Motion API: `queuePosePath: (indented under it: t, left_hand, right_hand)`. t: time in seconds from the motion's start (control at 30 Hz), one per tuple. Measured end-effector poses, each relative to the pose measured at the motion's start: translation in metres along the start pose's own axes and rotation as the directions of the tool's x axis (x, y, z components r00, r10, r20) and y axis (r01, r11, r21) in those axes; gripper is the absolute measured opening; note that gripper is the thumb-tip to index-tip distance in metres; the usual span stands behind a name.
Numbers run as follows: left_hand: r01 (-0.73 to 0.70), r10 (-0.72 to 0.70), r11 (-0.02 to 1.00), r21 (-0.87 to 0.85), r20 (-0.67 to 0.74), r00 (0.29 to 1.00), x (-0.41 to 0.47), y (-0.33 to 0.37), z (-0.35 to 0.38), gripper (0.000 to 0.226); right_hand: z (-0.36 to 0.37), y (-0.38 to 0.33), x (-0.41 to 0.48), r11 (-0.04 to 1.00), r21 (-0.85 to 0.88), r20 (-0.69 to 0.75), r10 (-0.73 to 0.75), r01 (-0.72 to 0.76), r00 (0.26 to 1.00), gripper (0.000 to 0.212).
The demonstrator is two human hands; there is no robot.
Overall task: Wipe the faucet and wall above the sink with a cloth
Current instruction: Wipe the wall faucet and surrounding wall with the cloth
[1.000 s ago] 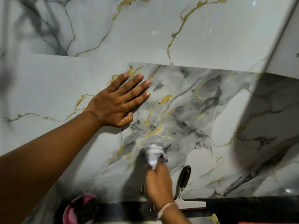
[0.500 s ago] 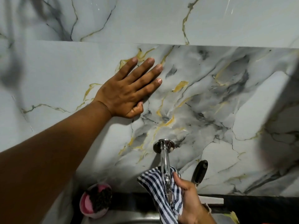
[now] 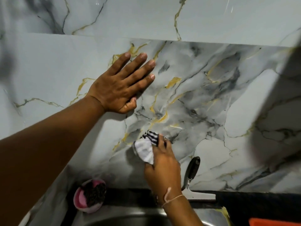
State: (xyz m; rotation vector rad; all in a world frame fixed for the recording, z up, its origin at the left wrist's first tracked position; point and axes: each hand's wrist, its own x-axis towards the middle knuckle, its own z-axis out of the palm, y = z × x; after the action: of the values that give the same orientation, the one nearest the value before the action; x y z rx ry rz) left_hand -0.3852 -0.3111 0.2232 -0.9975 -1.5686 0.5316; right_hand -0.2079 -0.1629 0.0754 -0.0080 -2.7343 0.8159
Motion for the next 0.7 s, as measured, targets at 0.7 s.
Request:
queuePosePath:
  t: [0.7]
  left_hand:
    - [0.016,-0.016,1.000,-0.010,-0.035,0.999,0.000,0.001,0.001,0.071]
  right_hand:
    - [0.022,0.004,-0.042,0.875,0.364,0.105,0.301,-0.318,0.948,0.055]
